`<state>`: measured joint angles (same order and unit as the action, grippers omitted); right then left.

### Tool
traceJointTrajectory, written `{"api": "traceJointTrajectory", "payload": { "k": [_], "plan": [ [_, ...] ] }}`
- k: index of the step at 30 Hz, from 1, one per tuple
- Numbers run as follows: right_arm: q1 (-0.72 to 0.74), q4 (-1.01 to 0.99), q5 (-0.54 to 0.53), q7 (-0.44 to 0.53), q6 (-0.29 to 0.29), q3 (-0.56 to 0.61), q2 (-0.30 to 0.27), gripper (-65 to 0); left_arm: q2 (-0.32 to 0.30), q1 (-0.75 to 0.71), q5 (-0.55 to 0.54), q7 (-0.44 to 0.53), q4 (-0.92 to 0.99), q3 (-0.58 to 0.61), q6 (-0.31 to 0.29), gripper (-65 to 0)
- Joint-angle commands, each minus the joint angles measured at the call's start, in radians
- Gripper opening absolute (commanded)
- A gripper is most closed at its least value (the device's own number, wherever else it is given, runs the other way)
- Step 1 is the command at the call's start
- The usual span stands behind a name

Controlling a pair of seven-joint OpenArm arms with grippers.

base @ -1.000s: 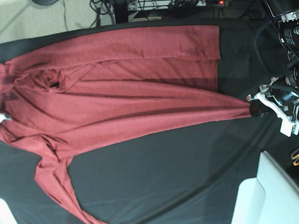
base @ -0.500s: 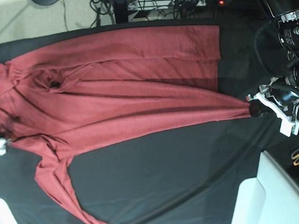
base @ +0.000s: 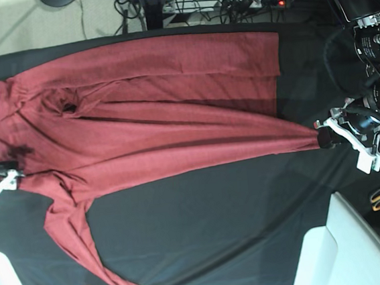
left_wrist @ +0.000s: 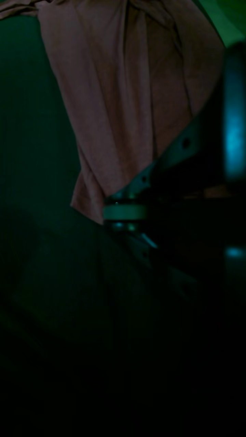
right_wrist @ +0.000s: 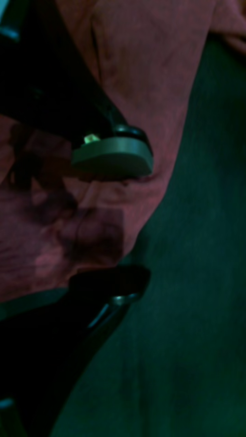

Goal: Fold the T-shirt properly
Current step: 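Hold the side edge with the right gripper while the left keeps its grip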

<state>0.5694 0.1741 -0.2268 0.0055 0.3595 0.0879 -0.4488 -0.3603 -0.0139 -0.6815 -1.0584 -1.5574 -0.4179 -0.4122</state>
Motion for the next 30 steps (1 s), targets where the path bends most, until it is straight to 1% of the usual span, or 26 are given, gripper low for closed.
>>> {"api": "traceJointTrajectory", "payload": {
  "k": [1,5,6,8,12,14,15,23,24,27,28,30],
  "plan": [
    [0.016,0.008,-0.001,0.023,0.000,-0.001,-0.025,-26.0,-0.019,0.015,-0.010,0.020,-0.013,-0.003,-0.004,-65.0],
    [0.002,0.008,-0.001,0.023,0.000,-0.001,-0.025,-26.9,-0.019,0.015,-0.010,0.020,-0.013,-0.003,-0.004,-65.0],
    [-0.007,0.008,-0.001,0.023,0.000,-0.001,-0.025,-29.6,-0.019,0.015,-0.010,0.020,-0.013,-0.003,-0.004,-65.0],
    [-0.012,0.008,-0.001,0.023,0.000,-0.001,-0.025,-39.2,-0.019,0.013,-0.010,0.020,-0.013,-0.003,-0.004,-65.0],
    [-0.012,0.008,-0.001,0.023,0.000,-0.001,-0.025,-56.4,-0.019,0.013,-0.010,0.019,-0.015,-0.002,-0.004,-65.0],
    [-0.012,0.009,-0.001,0.023,0.000,-0.001,-0.025,-61.5,-0.019,0.013,-0.010,0.017,-0.015,-0.002,-0.004,-65.0],
    [-0.012,0.014,-0.001,0.023,0.000,-0.001,-0.025,-62.9,-0.019,0.013,-0.010,0.017,-0.015,-0.002,-0.004,-65.0],
    [-0.012,0.038,-0.003,0.023,0.002,-0.007,-0.032,-64.4,-0.019,0.013,-0.010,0.014,-0.021,0.000,-0.004,-65.0],
    [-0.012,0.046,-0.003,0.012,0.002,-0.009,-0.032,-63.9,-0.019,0.015,-0.010,0.014,-0.021,0.000,-0.004,-65.0],
    [-0.013,0.052,-0.004,-0.060,0.002,-0.010,-0.032,-62.9,-0.019,0.015,-0.010,0.014,-0.021,-0.002,-0.004,-65.0],
    [-0.012,0.052,-0.004,-0.085,0.005,-0.010,-0.032,-61.2,-0.019,0.015,-0.010,0.014,-0.021,-0.002,-0.004,-65.0],
    [-0.013,0.081,-0.007,-0.121,0.006,-0.010,-0.032,-55.1,-0.019,0.015,-0.010,0.014,-0.021,-0.002,-0.004,-65.0]
  ]
}}
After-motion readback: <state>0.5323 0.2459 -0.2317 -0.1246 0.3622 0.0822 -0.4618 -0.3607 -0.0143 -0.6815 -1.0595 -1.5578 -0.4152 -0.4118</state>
